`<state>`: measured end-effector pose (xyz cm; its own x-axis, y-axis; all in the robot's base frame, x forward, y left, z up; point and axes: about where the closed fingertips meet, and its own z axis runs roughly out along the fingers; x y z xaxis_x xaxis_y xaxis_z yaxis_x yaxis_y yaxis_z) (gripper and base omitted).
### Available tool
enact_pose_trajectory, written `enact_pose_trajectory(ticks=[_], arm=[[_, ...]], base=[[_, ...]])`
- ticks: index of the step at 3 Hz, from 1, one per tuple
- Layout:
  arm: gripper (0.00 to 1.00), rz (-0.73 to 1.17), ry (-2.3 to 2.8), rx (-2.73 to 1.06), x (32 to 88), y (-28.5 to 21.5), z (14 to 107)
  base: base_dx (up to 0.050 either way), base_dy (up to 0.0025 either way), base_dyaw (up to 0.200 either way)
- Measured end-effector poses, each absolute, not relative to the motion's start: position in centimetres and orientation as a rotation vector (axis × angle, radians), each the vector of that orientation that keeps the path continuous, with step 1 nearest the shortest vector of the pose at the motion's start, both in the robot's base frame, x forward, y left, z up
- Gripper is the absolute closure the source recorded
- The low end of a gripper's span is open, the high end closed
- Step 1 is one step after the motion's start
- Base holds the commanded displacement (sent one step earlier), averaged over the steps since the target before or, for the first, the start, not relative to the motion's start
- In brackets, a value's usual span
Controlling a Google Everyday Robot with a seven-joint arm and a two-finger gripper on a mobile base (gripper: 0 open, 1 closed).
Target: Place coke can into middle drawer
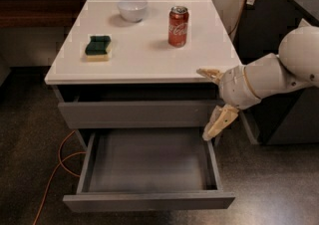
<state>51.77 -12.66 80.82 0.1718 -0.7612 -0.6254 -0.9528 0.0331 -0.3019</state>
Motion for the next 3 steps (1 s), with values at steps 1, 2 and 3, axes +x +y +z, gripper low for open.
enact_pose_trajectory(ticks=[1,2,3], arm=[[0.0,0.256,1.639,-1.79,50.9,-12.8,84.0],[0.0,0.196,1.642,-1.805,50.4,-12.9,85.9],[0.0,0.109,1.677,-1.771,50.5,-15.3,89.2]], base=[[0.0,0.0,0.0],[0.0,0.0,0.0],[0.0,0.0,0.0]])
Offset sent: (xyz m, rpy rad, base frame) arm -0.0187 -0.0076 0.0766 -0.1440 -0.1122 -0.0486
